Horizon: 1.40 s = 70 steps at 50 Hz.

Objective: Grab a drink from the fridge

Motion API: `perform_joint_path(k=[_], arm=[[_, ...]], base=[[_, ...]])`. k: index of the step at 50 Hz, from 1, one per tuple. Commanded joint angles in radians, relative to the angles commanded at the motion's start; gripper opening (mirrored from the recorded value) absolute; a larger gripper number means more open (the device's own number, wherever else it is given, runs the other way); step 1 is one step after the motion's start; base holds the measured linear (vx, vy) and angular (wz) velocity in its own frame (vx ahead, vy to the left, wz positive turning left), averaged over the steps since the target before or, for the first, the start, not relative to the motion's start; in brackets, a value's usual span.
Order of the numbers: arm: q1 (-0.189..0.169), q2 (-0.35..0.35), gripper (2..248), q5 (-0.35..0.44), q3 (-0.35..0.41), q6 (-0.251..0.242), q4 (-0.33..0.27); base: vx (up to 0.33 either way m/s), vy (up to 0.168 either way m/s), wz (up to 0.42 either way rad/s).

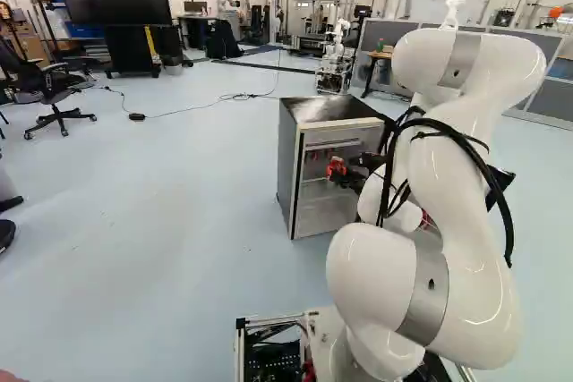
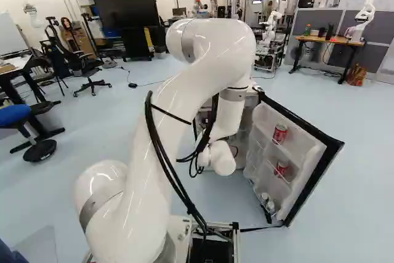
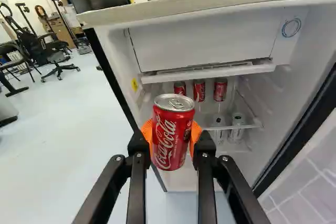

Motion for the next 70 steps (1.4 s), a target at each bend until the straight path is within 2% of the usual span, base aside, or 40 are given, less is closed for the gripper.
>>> perform_joint_path(k=[70], arm=[[0.001, 0.244, 91, 0.0, 0.097, 0.0, 0.0]], base=[[0.0, 0.0, 0.0]])
